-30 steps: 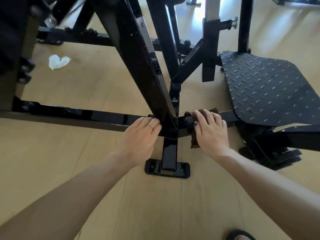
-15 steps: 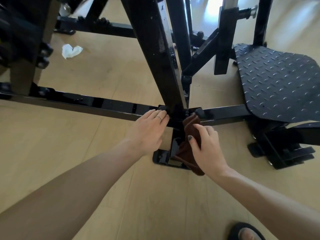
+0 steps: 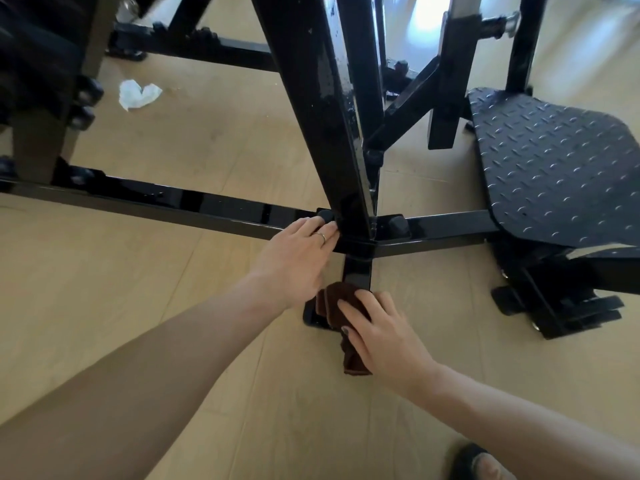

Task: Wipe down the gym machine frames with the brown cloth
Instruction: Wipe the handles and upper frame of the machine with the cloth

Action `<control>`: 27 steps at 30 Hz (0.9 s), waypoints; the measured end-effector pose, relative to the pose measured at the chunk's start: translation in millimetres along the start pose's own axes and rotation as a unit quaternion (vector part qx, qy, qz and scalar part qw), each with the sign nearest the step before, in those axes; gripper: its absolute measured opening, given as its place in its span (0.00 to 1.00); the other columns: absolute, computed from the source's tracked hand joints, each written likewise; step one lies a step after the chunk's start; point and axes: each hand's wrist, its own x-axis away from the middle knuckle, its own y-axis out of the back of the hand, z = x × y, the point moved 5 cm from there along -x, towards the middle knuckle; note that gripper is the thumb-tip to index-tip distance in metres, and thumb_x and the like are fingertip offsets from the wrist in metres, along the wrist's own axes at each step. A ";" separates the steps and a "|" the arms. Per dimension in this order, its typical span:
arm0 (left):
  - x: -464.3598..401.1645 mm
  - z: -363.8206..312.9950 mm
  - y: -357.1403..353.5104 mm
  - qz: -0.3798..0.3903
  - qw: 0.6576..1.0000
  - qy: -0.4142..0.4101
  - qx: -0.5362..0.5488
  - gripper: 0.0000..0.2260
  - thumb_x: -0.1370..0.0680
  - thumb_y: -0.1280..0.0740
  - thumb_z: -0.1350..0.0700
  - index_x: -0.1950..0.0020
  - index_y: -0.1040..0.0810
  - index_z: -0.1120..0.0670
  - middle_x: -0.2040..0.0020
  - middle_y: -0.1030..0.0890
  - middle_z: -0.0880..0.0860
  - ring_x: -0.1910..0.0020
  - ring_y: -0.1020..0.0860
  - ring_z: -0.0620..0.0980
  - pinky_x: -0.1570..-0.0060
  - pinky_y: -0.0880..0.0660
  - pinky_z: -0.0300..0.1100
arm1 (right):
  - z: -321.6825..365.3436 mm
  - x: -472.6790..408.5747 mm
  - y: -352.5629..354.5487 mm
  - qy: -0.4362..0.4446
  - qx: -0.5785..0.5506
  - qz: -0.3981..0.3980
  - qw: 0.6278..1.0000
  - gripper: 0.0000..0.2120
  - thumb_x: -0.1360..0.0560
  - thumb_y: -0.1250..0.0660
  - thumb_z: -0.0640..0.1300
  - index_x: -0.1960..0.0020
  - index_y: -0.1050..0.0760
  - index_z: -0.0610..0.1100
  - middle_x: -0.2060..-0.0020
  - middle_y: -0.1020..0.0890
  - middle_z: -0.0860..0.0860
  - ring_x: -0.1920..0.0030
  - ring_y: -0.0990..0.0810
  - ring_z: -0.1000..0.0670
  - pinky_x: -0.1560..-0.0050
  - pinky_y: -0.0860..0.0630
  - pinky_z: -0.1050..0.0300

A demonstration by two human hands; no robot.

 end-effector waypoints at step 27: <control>-6.8 4.9 13.8 -0.022 0.996 -0.014 0.082 0.24 0.23 0.34 0.53 0.26 0.26 0.54 0.29 0.25 0.52 0.29 0.31 0.55 0.28 0.31 0.50 | -130.8 -128.1 110.1 -0.263 -0.264 -0.233 0.898 0.13 0.16 0.38 0.47 0.34 0.21 0.47 0.46 0.22 0.51 0.51 0.25 0.60 0.50 0.33 0.78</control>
